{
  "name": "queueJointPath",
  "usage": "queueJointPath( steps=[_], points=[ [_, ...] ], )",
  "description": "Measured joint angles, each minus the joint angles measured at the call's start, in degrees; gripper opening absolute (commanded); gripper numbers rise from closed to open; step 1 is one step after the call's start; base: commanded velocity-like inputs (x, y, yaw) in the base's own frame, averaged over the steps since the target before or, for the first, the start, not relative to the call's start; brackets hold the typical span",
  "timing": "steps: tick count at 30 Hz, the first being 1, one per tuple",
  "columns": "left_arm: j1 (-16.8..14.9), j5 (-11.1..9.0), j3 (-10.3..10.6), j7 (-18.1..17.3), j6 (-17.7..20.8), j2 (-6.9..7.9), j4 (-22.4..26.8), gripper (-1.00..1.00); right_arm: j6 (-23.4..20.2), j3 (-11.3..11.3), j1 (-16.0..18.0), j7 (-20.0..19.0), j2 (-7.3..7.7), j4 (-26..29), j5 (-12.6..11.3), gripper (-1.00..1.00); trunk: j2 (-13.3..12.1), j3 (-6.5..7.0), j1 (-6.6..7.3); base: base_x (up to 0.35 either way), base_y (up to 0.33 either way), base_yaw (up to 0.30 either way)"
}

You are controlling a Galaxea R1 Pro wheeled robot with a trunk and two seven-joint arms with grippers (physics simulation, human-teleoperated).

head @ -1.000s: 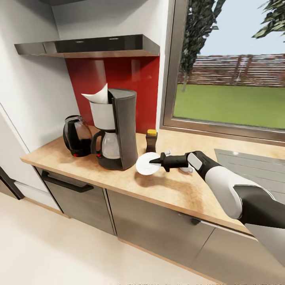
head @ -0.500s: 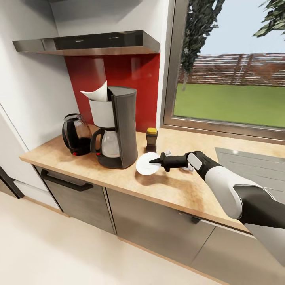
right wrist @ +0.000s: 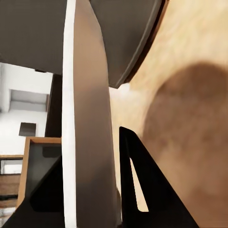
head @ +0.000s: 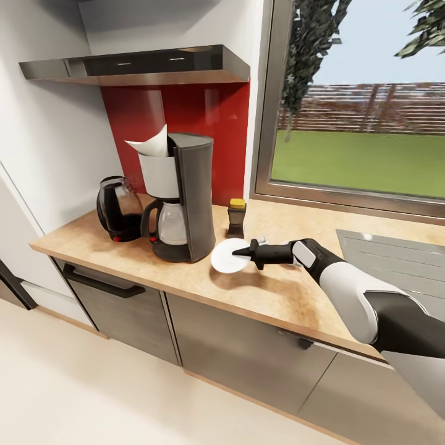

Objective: Set up a coffee station on the kitchen countertop: keep the coffee maker on the countertop, move the bottle of coffee from the kitchen shelf to the counter next to the coffee maker, place a paper coffee filter on top of the coffee maker, put the saucer next to the coffee maker with the coffee cup on the saucer, and place the electric kettle next to the coffee maker.

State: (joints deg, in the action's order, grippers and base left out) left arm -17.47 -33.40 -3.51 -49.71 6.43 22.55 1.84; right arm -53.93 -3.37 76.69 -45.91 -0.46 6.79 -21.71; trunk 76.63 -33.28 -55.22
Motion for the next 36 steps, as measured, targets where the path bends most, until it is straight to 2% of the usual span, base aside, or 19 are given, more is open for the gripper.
queueJointPath(
  steps=[13, 19, 36],
  points=[
    [0.0, -0.01, -0.01, 0.0, 0.0, 0.03, 0.0, 1.0, 0.02, 0.02, -0.04, 0.0, 0.06, 0.0, 0.05, -1.0, 0.0, 0.0, 0.0, 0.0, 0.0, 0.0],
    [0.01, 0.01, -0.01, 0.0, 0.0, 0.09, 0.0, 1.0, -0.02, -0.17, -0.17, 0.13, 0.28, 0.01, -1.56, -1.0, 0.0, 0.0, 0.0, 0.0, 0.0, 0.0],
    [0.0, 0.0, -0.01, 0.01, 0.0, 0.12, 0.0, 1.0, 0.0, -0.16, -0.18, 0.19, 0.3, 0.0, -1.66, -1.0, 0.0, 0.0, 0.0, 0.0, 0.009, 0.0]
  ],
)
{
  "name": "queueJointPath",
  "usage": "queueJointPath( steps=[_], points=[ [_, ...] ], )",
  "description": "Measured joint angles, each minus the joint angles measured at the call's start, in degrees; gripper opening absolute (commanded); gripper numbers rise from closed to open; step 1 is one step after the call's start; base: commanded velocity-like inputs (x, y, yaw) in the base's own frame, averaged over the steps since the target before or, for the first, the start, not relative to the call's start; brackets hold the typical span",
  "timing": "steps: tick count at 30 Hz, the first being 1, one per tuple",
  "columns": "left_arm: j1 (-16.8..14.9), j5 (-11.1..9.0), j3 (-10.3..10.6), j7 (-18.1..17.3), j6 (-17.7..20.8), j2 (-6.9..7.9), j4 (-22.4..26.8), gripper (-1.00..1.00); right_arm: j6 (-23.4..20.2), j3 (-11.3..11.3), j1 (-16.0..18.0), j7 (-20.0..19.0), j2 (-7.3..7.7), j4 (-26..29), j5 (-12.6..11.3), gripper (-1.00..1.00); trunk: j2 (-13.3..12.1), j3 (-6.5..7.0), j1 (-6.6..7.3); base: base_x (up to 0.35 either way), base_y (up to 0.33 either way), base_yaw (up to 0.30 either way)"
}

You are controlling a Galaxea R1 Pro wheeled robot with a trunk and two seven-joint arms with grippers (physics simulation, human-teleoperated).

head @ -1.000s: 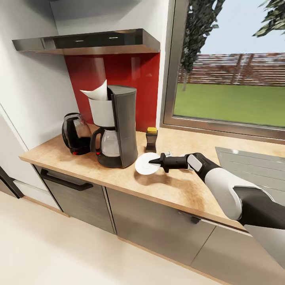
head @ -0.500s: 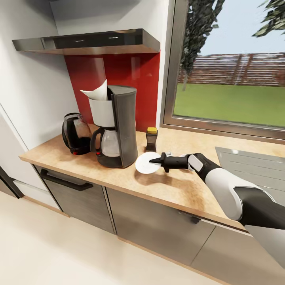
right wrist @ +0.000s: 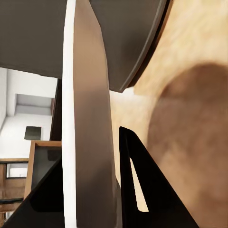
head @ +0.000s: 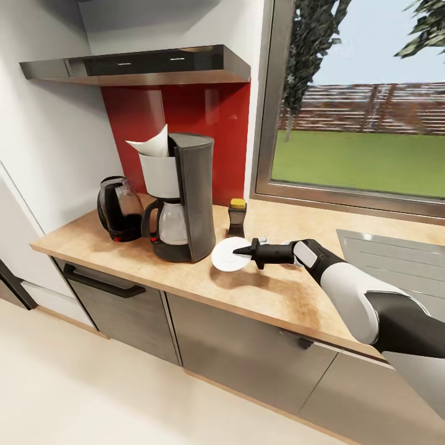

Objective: Set up a coffee station on the kitchen countertop: keep the coffee maker on the countertop, move the bottle of coffee from the kitchen shelf to the counter next to the coffee maker, place a paper coffee filter on top of the coffee maker, put the saucer next to the coffee maker with the coffee cup on the saucer, and place the electric kettle next to the coffee maker.

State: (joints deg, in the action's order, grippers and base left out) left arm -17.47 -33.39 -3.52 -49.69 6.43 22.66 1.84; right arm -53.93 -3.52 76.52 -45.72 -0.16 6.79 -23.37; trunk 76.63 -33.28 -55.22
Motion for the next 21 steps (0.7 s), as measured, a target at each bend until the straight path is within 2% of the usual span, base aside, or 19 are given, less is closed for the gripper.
queueJointPath(
  steps=[2, 8, 11, 17, 21],
  points=[
    [0.0, -0.01, 0.0, 0.04, 0.0, 0.0, 0.0, 1.0, 0.0, 0.0, 0.0, 0.0, 0.0, -0.02, 0.0, -1.0, 0.0, 0.0, 0.0, 0.0, 0.0, 0.0],
    [0.0, -0.01, 0.01, 0.03, 0.0, 0.0, 0.0, 1.0, 0.01, 0.04, 0.0, 0.02, 0.0, -0.02, 0.06, -1.0, 2.39, -1.07, -1.31, 0.0, 0.0, 0.0],
    [0.0, 0.0, 0.0, 0.0, 0.0, 0.0, 0.0, 1.0, -0.01, 0.0, 0.0, 0.02, 0.0, -0.03, 0.0, -1.0, 2.41, -1.08, -1.32, 0.0, 0.0, 0.0],
    [0.0, 0.01, 0.01, -0.02, 0.0, 0.0, 0.0, 1.0, 0.01, 0.05, 0.0, 0.03, 0.0, -0.02, 0.07, -1.0, 4.8, -2.15, -2.63, 0.0, 0.0, 0.0],
    [0.0, 0.0, 0.0, -0.02, 0.0, 0.0, 0.0, 1.0, 0.04, 0.01, 0.0, 0.14, 0.0, 0.0, 0.01, -1.0, 4.81, -2.16, -2.64, 0.0, 0.0, 0.0]
  ],
)
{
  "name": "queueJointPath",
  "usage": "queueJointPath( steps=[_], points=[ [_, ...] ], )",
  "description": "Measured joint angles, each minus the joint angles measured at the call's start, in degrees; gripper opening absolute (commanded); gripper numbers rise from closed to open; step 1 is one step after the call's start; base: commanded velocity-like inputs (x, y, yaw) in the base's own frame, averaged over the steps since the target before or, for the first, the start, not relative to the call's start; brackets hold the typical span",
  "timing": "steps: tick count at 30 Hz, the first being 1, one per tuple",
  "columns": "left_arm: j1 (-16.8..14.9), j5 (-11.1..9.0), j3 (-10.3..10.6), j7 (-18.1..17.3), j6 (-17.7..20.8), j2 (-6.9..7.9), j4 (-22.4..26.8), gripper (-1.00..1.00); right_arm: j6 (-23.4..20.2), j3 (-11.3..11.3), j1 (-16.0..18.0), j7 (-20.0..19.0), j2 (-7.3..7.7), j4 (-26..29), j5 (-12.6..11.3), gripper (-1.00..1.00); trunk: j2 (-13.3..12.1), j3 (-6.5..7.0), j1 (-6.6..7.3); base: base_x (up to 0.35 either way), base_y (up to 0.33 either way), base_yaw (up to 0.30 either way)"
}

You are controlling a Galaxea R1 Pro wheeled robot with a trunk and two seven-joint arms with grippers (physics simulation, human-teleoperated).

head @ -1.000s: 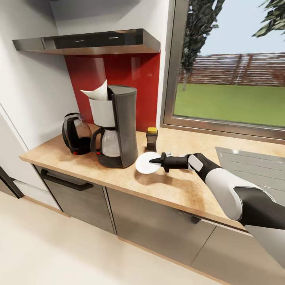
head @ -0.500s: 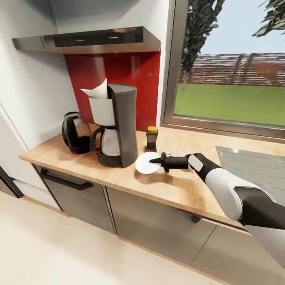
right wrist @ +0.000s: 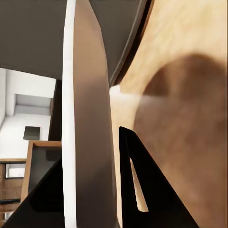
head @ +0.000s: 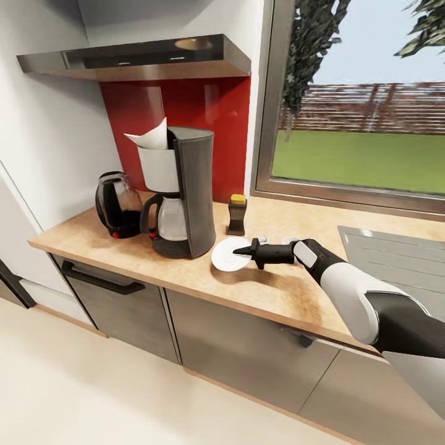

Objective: Set up a coffee station on the kitchen countertop: keep the coffee maker on the countertop, move the bottle of coffee from the kitchen shelf to the counter next to the coffee maker, place a paper coffee filter on top of the coffee maker, put the saucer next to the coffee maker with the coffee cup on the saucer, and place the electric kettle next to the coffee maker.

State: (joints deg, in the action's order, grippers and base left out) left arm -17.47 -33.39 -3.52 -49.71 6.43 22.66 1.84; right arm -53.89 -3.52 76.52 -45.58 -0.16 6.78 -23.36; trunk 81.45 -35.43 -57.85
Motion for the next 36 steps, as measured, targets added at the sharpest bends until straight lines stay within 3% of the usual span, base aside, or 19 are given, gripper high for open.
queueJointPath(
  steps=[5, 13, 21, 26, 33, 36],
  points=[
    [0.0, 0.0, 0.01, 0.0, 0.0, 0.0, 0.0, 1.0, 0.05, 0.04, 0.0, 0.07, 0.0, 0.04, 0.06, -1.0, 1.59, -0.71, -0.87, 0.0, 0.0, 0.0],
    [0.0, -0.01, 0.0, 0.0, 0.0, 0.0, 0.0, 1.0, -0.01, -0.08, 0.0, 0.18, 0.06, 0.06, -0.03, -1.0, 1.61, -0.72, -0.88, 0.0, 0.0, 0.0],
    [0.0, 0.0, 0.0, 0.0, 0.0, 0.0, 0.0, 1.0, -0.03, -0.11, 0.0, 0.28, 0.08, 0.06, -0.05, -1.0, 2.81, -1.26, -1.54, 0.0, 0.0, 0.0],
    [0.0, 0.01, 0.01, 0.0, 0.0, 0.0, 0.0, 1.0, 0.0, -0.04, 0.0, 0.32, 0.08, 0.06, 0.03, -1.0, 4.8, -2.15, -2.63, 0.0, 0.0, 0.0],
    [0.0, 0.01, 0.01, 0.0, 0.0, 0.0, 0.0, 1.0, 0.01, -0.04, 0.0, 0.37, 0.08, 0.06, 0.08, -1.0, 5.2, -2.33, -2.85, 0.0, 0.0, 0.0],
    [0.01, -0.01, 0.01, 0.0, 0.0, 0.0, 0.0, 1.0, -0.48, -0.89, 0.03, 0.41, 0.09, 0.12, -1.12, -1.0, 6.41, -2.86, -3.5, 0.0, 0.0, 0.0]
  ],
)
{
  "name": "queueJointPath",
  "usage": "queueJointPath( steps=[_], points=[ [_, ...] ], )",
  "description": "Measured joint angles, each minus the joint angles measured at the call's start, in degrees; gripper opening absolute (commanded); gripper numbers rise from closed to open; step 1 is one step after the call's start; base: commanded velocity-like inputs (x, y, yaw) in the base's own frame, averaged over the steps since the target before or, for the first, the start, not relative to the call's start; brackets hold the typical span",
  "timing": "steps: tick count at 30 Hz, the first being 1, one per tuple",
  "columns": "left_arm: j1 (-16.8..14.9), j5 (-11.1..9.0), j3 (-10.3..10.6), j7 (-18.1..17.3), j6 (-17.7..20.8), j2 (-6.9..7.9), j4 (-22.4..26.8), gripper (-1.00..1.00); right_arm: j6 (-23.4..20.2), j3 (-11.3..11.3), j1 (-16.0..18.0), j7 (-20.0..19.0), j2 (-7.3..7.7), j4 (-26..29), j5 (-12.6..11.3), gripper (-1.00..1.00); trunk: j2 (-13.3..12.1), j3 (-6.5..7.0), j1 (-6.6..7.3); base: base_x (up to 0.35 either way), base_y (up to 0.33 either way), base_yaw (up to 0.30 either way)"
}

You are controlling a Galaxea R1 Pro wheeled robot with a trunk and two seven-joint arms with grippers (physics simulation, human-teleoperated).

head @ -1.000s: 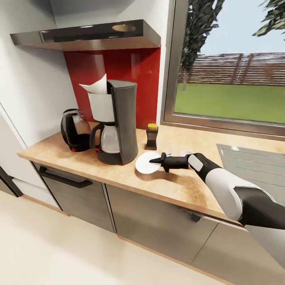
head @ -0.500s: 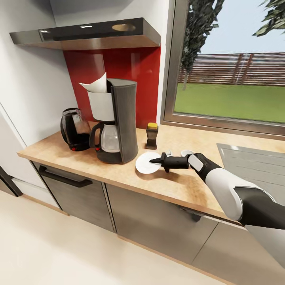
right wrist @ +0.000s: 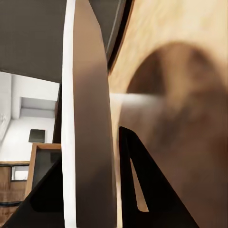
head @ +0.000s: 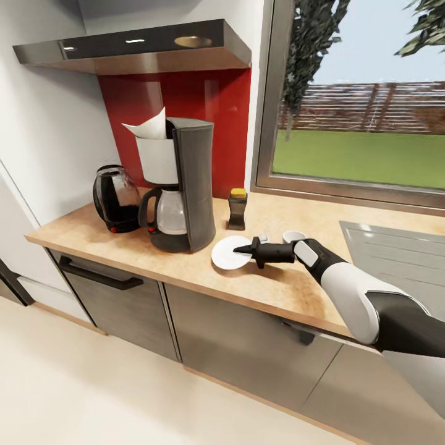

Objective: Set up a coffee station on the kitchen countertop: keep the coffee maker on the countertop, move the bottle of coffee from the kitchen shelf to the counter next to the coffee maker, place a paper coffee filter on top of the coffee maker, put the saucer next to the coffee maker with the coffee cup on the saucer, and place the electric kettle next to the coffee maker.

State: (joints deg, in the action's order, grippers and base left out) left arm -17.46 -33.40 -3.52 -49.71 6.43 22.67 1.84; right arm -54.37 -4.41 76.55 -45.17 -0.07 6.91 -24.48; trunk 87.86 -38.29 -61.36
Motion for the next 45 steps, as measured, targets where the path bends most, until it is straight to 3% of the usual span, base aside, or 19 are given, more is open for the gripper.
queueJointPath(
  steps=[17, 26, 45],
  points=[
    [0.0, 0.01, -0.01, 0.0, 0.0, 0.0, 0.0, 1.0, -0.04, 0.0, 0.0, 0.07, 0.0, 0.03, -0.03, -1.0, 0.01, -0.01, -0.01, 0.0, 0.0, 0.0],
    [-0.02, 0.0, 0.01, 0.01, -0.01, -0.01, -0.02, 1.0, -0.7, -1.3, 0.02, 5.0, -0.1, 0.79, -2.31, -1.0, 0.02, 0.0, 0.0, 0.0, 0.0, 0.0],
    [-0.01, 0.0, 0.0, 0.01, -0.01, -0.01, -0.02, 1.0, -1.02, -1.57, 0.02, 6.41, -0.11, 1.16, -2.72, -1.0, 0.02, 0.0, 0.0, 0.0, 0.0, 0.0]
  ],
)
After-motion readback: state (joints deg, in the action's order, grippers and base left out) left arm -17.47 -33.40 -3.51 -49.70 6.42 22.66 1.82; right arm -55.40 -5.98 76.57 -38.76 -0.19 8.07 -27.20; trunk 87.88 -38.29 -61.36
